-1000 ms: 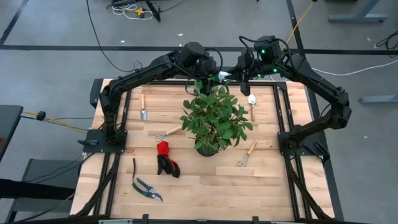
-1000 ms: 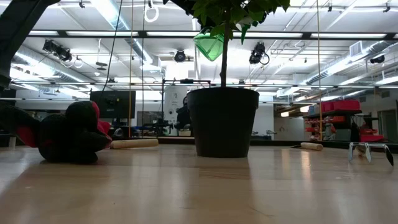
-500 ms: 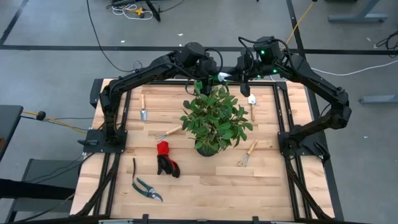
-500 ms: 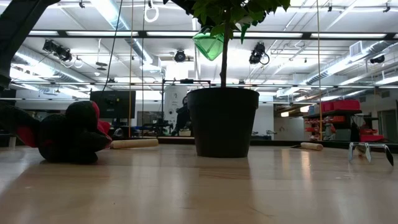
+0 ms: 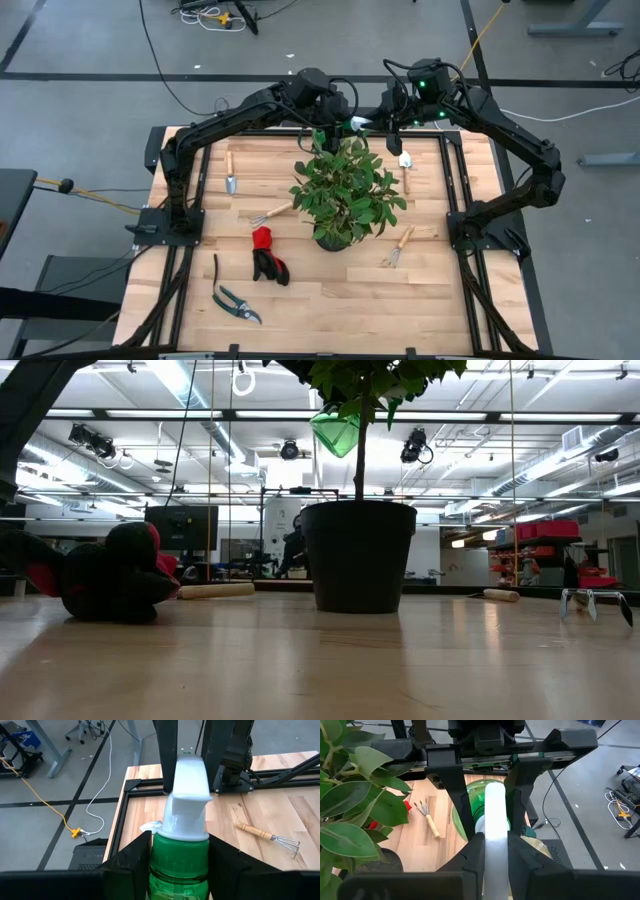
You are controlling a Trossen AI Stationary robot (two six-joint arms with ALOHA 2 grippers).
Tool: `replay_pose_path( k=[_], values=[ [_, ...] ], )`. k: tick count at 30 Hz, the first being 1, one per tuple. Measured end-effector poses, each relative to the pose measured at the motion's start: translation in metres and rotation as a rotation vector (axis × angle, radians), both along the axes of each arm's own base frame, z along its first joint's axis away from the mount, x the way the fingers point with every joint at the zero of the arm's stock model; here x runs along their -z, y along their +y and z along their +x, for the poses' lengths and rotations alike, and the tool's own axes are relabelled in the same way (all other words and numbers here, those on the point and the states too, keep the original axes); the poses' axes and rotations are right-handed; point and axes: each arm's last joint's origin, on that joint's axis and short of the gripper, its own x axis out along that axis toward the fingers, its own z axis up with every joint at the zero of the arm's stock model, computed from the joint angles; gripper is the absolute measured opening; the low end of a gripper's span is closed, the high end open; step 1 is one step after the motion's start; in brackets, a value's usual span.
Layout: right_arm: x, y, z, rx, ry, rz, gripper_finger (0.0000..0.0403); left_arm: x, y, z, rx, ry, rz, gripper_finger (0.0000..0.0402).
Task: Pick & Place Garden tools in Gardening bag
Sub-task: Put the green spray bottle into the gardening bag
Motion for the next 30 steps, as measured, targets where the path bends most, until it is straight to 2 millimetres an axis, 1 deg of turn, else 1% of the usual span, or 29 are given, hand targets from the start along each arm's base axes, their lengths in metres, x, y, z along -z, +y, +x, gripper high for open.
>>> replay_pose_path(
  k=[4, 10, 13, 16, 18, 22, 30],
  values=[
    [0.000, 0.000, 0.000, 0.001, -0.004, -0.002, 0.0087, 0.000, 0.000, 0.000, 0.000, 0.000, 0.000, 0.0154],
    [-0.002, 0.000, 0.000, 0.013, -0.016, 0.012, 0.0152, -0.001, 0.000, -0.001, -0.002, 0.001, -0.002, 0.0154],
    [-0.005, 0.002, -0.004, 0.013, -0.030, 0.002, 0.0181, 0.000, 0.000, -0.002, -0.003, 0.014, -0.007, 0.0154],
    [-0.011, 0.006, -0.010, 0.023, -0.049, -0.017, 0.0201, 0.000, 0.000, -0.005, -0.007, 0.028, -0.012, 0.0154],
    [-0.016, 0.008, -0.015, 0.037, -0.065, -0.037, 0.0208, -0.003, 0.000, -0.008, -0.009, 0.024, -0.011, 0.0154],
    [-0.027, 0.013, -0.024, 0.070, -0.111, -0.086, 0.0212, -0.017, 0.003, -0.021, -0.040, -0.001, 0.011, 0.0154],
    [-0.041, 0.019, -0.036, 0.091, -0.192, -0.130, 0.0212, -0.049, 0.015, -0.061, -0.118, -0.066, 0.037, 0.0154]
  ],
)
